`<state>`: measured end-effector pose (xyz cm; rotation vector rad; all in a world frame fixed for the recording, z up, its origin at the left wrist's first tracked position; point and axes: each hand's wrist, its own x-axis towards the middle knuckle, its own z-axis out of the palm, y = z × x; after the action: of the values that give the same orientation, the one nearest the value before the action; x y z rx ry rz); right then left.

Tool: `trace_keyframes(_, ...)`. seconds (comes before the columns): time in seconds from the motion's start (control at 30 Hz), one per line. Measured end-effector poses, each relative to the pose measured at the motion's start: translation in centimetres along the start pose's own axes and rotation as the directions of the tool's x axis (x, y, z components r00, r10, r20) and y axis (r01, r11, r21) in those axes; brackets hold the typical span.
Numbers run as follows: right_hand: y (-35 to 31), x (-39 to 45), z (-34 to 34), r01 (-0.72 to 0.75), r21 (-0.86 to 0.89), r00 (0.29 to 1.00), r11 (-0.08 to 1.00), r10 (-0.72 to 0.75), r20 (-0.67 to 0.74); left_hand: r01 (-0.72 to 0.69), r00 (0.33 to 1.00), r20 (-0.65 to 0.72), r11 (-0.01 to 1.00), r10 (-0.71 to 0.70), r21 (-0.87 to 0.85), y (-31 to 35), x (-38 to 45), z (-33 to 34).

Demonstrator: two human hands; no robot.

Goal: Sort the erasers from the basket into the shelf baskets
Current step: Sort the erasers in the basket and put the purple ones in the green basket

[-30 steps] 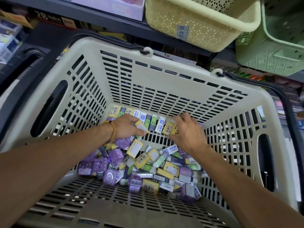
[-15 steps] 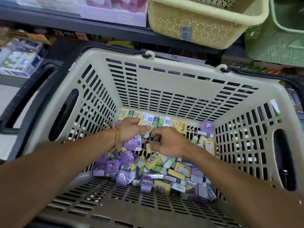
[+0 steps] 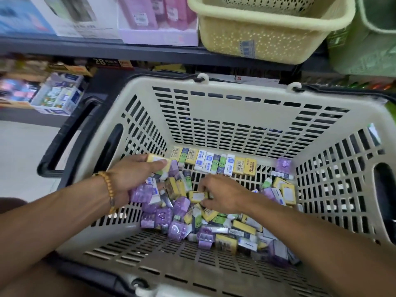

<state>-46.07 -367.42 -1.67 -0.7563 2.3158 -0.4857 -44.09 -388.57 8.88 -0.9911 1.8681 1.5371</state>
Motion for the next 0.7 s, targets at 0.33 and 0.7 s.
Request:
trace_keyframes(0.33,-0.3,2.9,-3.5,-0.054,0.38,0.939,0.924,0.176,-0.295,-0.017,1.0,-0.02,0.98,0.013,-0.199,0.5,-0.9,-0.4)
trace_keyframes(0.7,-1.1,6.9,-1.6,0.05,0.297,0.829,0.954,0.126,-0.544,-0.039,0.999,-0.039,0.959,0.029,-0.281,1.2,-0.6,-1.4)
